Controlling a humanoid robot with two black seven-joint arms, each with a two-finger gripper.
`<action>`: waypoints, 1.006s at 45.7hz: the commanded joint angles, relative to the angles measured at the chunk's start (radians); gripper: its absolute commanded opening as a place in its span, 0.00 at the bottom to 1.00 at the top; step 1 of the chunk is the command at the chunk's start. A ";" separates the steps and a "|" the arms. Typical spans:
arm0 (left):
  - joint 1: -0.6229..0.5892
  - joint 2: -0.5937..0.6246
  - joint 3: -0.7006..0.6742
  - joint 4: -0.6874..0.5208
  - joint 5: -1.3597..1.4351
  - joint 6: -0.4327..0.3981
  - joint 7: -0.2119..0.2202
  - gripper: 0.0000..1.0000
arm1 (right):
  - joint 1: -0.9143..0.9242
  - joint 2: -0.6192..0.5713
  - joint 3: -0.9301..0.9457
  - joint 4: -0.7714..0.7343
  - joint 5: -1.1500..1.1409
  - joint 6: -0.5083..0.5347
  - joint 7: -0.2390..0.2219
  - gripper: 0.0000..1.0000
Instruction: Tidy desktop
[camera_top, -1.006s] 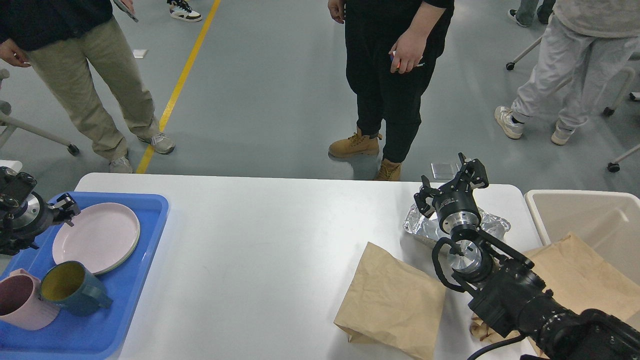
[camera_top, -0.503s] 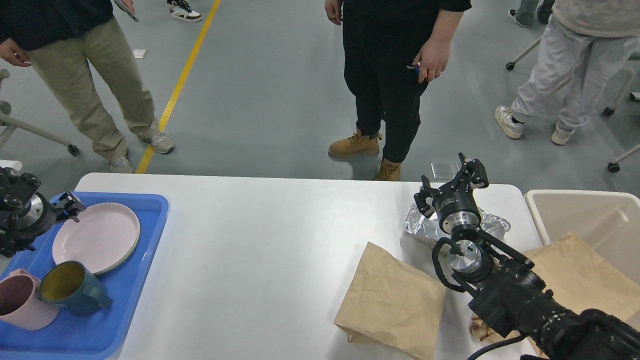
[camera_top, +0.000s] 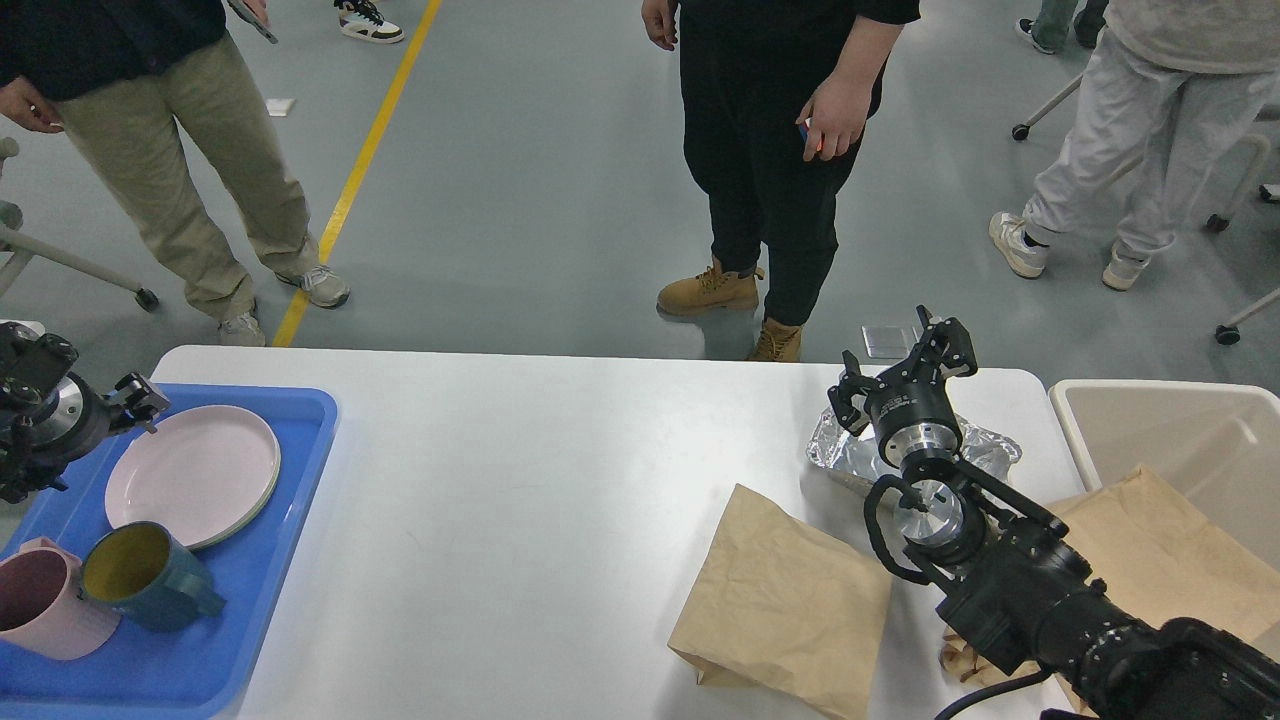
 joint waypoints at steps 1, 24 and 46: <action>-0.018 0.003 -0.002 0.000 -0.001 0.000 0.000 0.96 | 0.000 0.000 0.000 0.000 0.000 0.000 0.000 1.00; 0.005 0.006 -0.520 0.005 -0.007 0.012 -0.167 0.96 | 0.000 0.000 0.000 0.000 0.000 0.000 0.000 1.00; 0.092 -0.077 -1.390 0.005 -0.005 0.015 -0.245 0.97 | 0.000 0.000 0.000 0.000 0.000 0.000 0.000 1.00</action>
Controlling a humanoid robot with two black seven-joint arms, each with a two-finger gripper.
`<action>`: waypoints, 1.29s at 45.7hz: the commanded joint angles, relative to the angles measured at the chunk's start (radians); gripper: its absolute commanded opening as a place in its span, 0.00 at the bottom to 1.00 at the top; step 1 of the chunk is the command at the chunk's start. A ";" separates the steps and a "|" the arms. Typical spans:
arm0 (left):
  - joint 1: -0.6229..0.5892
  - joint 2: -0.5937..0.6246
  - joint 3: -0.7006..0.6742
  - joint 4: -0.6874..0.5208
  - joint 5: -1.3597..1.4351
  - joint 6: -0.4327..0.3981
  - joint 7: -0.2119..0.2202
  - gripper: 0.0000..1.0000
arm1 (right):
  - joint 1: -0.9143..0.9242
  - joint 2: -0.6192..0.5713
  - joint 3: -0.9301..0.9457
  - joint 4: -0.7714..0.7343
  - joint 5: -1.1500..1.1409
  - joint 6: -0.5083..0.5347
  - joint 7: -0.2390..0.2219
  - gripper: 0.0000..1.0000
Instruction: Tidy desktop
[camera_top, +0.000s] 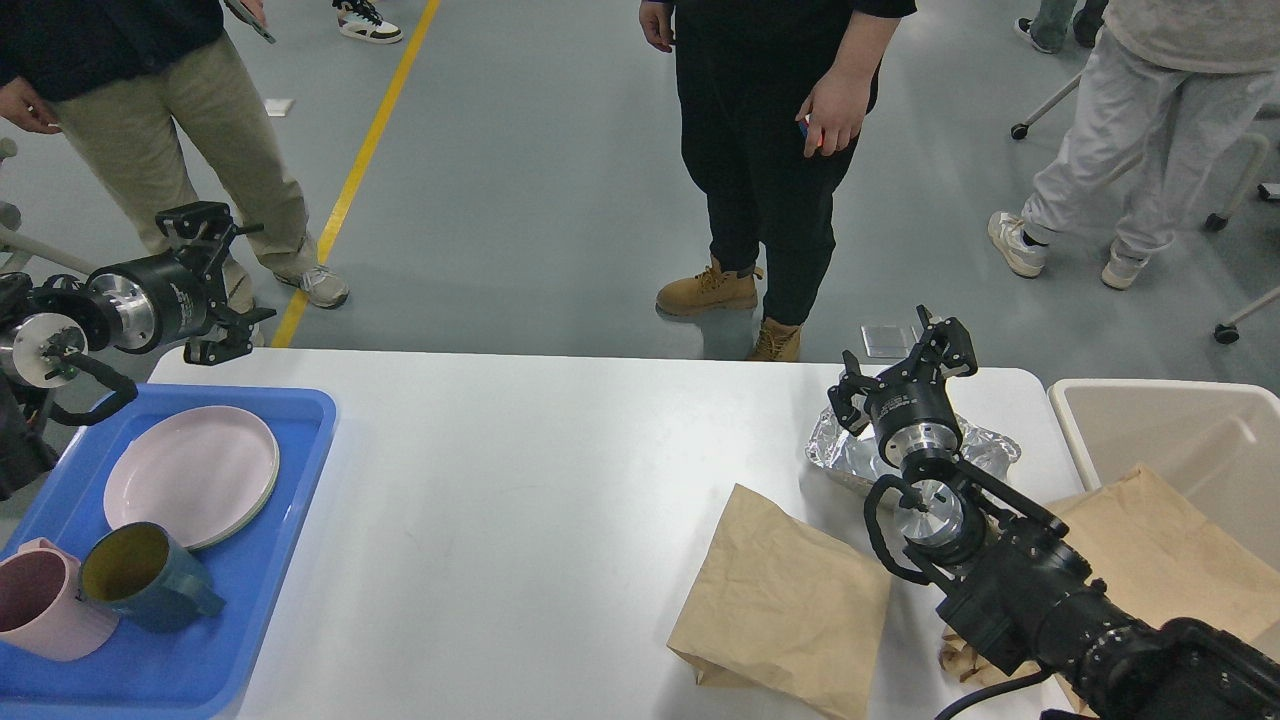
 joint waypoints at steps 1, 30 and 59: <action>0.012 -0.033 -0.177 -0.001 0.001 0.000 0.000 0.97 | 0.000 0.000 0.000 0.000 0.000 0.000 0.000 1.00; 0.012 -0.190 -0.592 -0.001 -0.052 0.133 -0.061 0.97 | 0.000 0.000 0.000 0.000 0.000 0.000 0.000 1.00; 0.038 -0.237 -0.533 -0.002 -0.043 0.144 -0.169 0.97 | 0.000 0.000 0.000 0.000 0.000 0.000 0.000 1.00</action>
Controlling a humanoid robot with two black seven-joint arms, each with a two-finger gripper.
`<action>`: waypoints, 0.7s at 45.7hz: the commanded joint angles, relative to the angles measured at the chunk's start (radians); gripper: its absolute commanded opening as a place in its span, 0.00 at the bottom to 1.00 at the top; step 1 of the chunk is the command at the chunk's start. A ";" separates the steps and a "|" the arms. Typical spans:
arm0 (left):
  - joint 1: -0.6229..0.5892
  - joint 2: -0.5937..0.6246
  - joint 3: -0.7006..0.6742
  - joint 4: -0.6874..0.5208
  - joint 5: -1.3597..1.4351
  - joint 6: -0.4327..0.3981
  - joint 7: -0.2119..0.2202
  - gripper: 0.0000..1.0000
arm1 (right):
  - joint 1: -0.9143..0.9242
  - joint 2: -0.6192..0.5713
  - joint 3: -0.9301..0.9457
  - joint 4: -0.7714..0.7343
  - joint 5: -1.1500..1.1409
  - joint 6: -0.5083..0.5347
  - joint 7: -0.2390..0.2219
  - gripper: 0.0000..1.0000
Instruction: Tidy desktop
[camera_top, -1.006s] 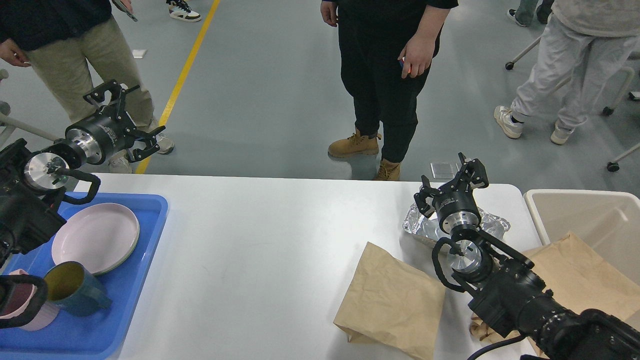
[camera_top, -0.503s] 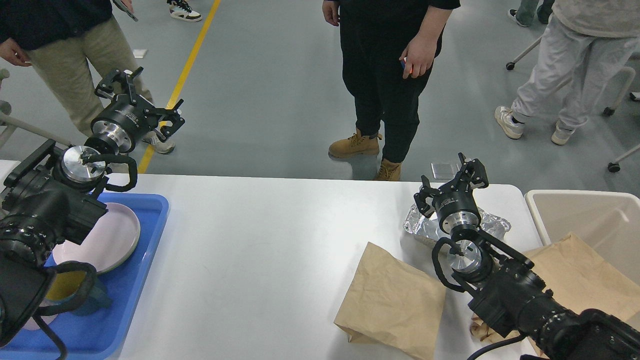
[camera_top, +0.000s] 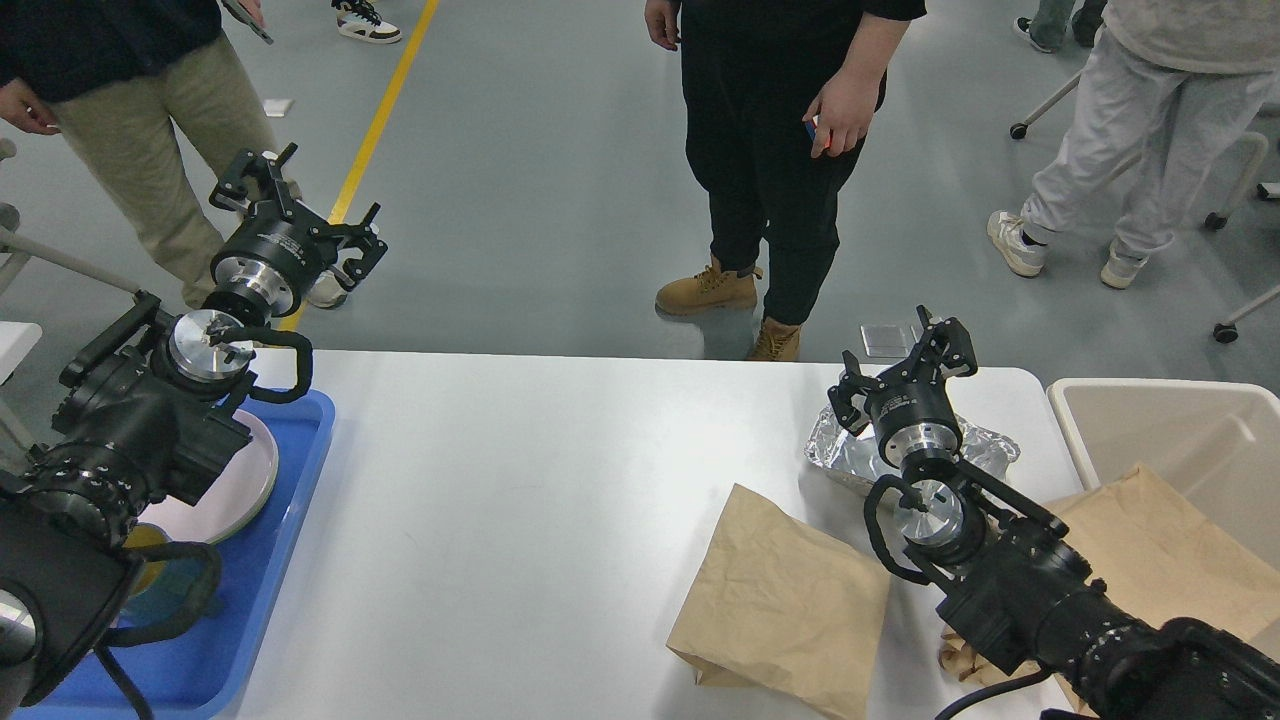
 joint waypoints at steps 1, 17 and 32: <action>0.007 -0.002 0.020 0.000 0.000 0.008 0.004 0.97 | 0.000 0.000 0.000 0.000 0.000 0.000 0.000 1.00; 0.031 -0.013 0.103 0.000 0.000 0.005 -0.009 0.97 | 0.000 0.000 0.000 0.000 0.000 0.000 0.000 1.00; 0.116 -0.016 0.104 0.000 0.000 -0.007 -0.009 0.97 | 0.000 0.000 0.000 0.000 0.000 0.000 0.000 1.00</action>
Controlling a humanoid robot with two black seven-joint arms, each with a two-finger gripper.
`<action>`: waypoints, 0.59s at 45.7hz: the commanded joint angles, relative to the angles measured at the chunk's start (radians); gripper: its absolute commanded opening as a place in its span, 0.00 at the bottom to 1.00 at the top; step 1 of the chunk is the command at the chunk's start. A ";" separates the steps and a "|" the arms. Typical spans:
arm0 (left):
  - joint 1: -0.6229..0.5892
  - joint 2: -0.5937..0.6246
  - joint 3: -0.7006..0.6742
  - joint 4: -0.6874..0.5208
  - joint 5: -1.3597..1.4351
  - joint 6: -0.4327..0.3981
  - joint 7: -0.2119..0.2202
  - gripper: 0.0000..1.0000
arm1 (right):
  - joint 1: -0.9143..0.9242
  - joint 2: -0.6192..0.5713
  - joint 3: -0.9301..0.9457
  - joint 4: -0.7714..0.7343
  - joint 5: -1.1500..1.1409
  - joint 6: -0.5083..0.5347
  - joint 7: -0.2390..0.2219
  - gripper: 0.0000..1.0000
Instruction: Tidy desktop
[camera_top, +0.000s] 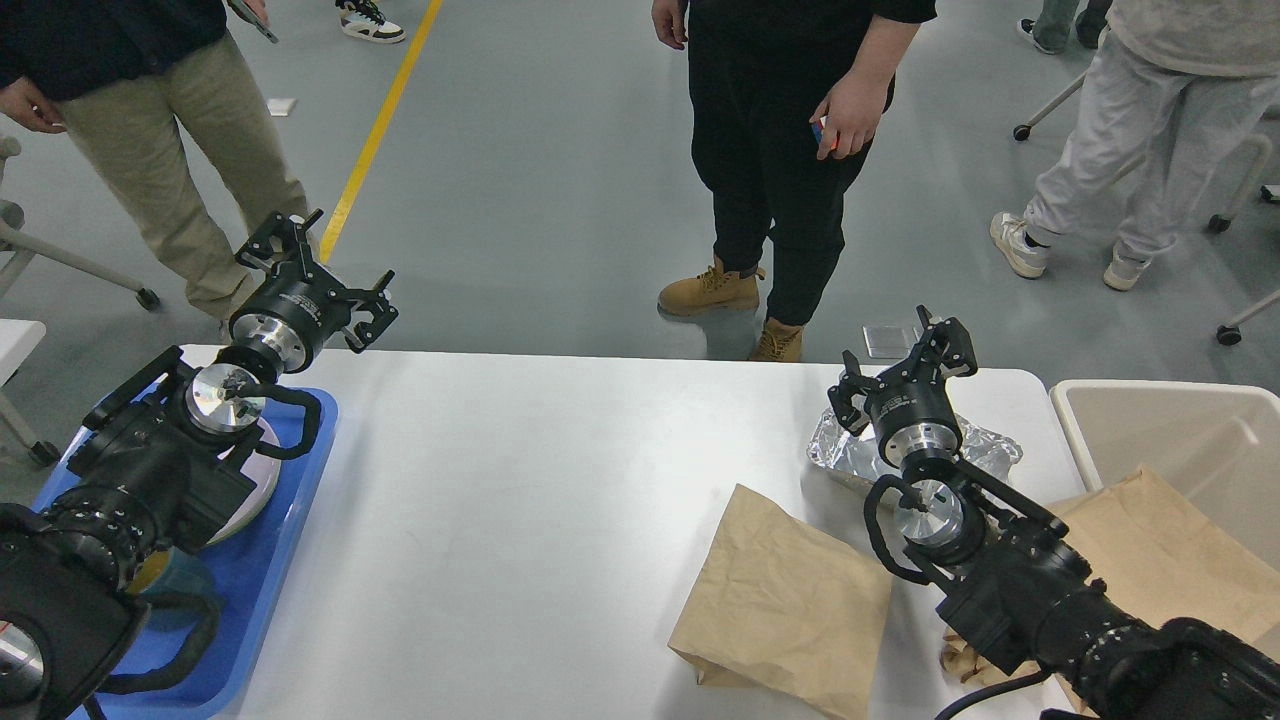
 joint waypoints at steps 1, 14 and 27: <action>0.038 -0.004 0.002 0.000 0.001 0.000 0.002 0.97 | 0.000 0.000 0.000 0.000 0.000 0.000 0.000 1.00; 0.050 -0.054 0.009 -0.002 0.001 0.000 0.006 0.97 | 0.000 0.000 0.000 0.000 0.000 0.000 0.000 1.00; 0.066 -0.083 0.045 -0.002 0.006 -0.002 -0.084 0.97 | 0.000 0.000 0.000 0.000 0.000 0.000 0.000 1.00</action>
